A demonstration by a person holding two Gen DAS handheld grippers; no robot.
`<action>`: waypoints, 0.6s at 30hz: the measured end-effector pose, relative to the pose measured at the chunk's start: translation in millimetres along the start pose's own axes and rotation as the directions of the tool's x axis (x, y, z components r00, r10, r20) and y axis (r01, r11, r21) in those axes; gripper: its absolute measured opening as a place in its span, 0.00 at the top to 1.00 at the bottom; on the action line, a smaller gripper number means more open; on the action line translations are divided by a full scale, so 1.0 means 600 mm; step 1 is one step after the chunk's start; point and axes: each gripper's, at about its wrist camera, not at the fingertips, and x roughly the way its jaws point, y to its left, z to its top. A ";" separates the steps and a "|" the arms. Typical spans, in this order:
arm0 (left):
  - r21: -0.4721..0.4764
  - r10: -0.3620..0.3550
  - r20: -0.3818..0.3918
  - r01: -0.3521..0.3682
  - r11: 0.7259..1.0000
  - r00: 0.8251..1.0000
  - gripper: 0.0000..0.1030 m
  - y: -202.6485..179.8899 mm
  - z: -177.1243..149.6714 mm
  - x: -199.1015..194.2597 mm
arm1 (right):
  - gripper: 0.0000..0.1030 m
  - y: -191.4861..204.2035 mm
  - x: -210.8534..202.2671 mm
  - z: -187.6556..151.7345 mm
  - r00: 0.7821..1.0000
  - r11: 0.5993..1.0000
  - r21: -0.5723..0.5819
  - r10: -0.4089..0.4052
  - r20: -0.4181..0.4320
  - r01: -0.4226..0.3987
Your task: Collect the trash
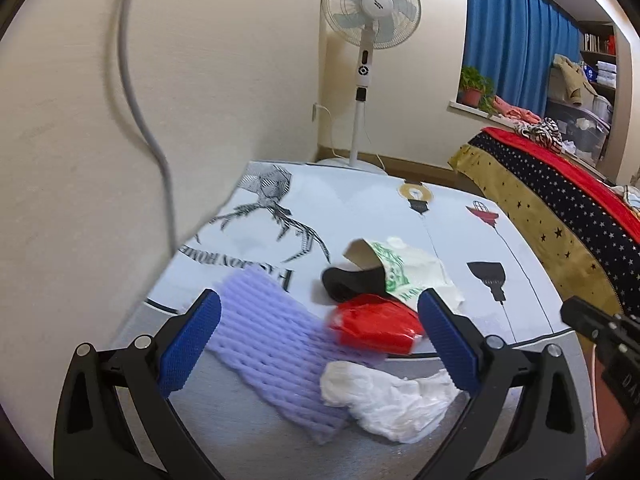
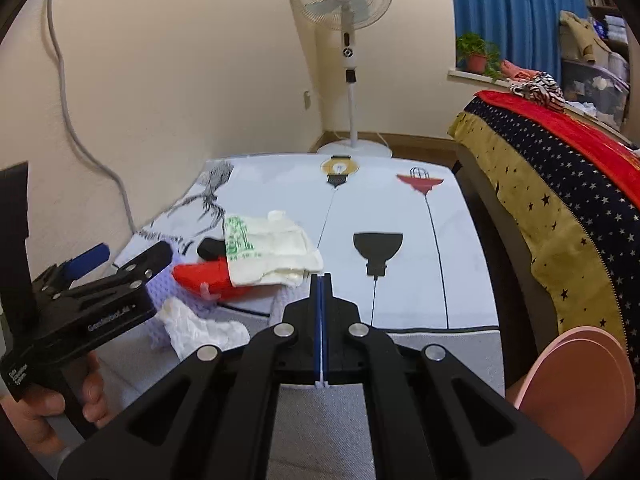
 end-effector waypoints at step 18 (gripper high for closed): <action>-0.101 0.096 0.027 -0.093 0.991 0.995 0.07 0.086 0.026 -0.005 | 0.77 0.025 0.106 -0.043 0.982 0.999 0.007 -0.038 -0.182 0.040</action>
